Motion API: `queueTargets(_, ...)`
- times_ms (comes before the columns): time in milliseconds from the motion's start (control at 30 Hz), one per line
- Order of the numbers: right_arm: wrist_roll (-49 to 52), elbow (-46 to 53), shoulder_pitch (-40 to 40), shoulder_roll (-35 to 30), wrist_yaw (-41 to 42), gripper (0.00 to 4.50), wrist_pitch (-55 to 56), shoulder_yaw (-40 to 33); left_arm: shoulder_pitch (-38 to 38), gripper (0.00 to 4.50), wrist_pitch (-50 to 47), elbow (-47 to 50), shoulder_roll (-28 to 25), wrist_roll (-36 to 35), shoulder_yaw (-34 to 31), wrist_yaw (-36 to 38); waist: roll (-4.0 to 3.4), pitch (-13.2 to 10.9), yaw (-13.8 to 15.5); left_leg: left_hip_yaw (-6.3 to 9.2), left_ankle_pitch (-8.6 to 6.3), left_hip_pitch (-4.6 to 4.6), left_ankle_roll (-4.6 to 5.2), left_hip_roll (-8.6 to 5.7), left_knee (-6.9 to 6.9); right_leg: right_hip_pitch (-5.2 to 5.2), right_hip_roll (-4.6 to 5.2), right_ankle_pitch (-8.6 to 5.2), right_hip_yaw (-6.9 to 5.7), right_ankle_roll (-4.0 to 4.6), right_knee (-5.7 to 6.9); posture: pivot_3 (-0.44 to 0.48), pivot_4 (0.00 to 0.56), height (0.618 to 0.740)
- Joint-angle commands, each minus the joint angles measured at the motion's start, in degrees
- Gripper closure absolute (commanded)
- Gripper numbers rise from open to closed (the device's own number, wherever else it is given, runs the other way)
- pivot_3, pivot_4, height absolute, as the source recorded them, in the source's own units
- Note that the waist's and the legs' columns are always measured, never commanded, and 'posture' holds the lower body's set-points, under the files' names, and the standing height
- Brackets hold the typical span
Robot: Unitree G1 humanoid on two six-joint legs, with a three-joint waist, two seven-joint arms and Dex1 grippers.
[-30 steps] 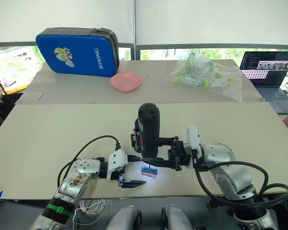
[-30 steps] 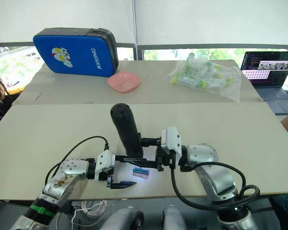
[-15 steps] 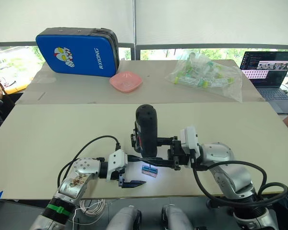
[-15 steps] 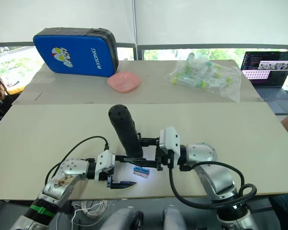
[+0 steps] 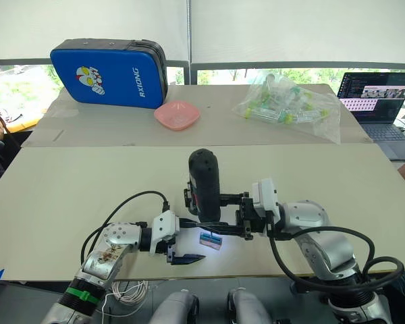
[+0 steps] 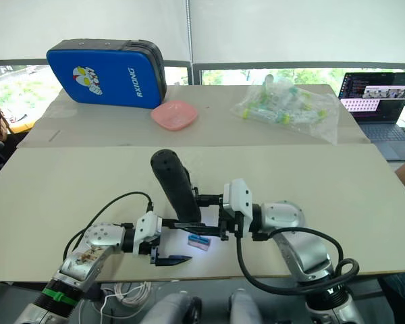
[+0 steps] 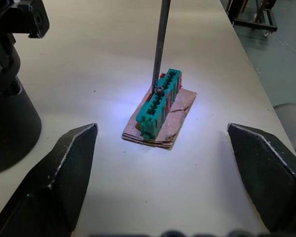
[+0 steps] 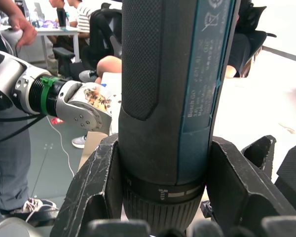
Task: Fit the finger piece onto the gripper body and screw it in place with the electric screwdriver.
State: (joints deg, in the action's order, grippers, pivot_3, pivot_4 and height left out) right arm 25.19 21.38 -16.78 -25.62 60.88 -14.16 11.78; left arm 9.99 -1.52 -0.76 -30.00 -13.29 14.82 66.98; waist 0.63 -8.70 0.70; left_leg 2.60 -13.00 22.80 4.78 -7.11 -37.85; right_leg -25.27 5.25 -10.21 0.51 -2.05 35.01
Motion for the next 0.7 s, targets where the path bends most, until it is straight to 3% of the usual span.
queueTargets(33, 0.4, 1.7, -1.0, -0.1, 0.5, 2.54, 2.6, -0.5, -0.2, 0.06, 0.0, -0.1, 0.1, 0.1, 0.4, 0.1, 0.00, 0.0, 0.0, 0.00, 0.00, 0.00, 0.00, 0.00, 0.00, 0.00, 0.00, 0.00, 0.00, 0.00, 0.00, 0.000, 0.150, 0.740)
queueTargets(433, -0.2, 1.9, -1.1, 0.1, -0.4, 2.54, 5.8, -2.2, -0.4, 0.06, -0.1, 0.1, 0.0, 0.0, 0.5, 0.3, 0.00, 0.0, 0.0, 0.00, 0.00, 0.00, 0.00, 0.00, 0.00, 0.00, 0.00, 0.00, -0.01, 0.00, 0.00, 0.000, 0.150, 0.740)
queueTargets(700, 7.1, 3.9, -0.5, 1.5, -2.7, 2.54, 1.0, -4.8, -0.3, 0.06, -0.1, 0.0, -0.1, -0.1, 0.5, 0.5, 0.00, 0.0, 0.0, 0.00, 0.00, 0.00, 0.00, 0.00, 0.00, 0.01, 0.00, 0.00, 0.02, 0.00, 0.00, 0.000, 0.150, 0.740)
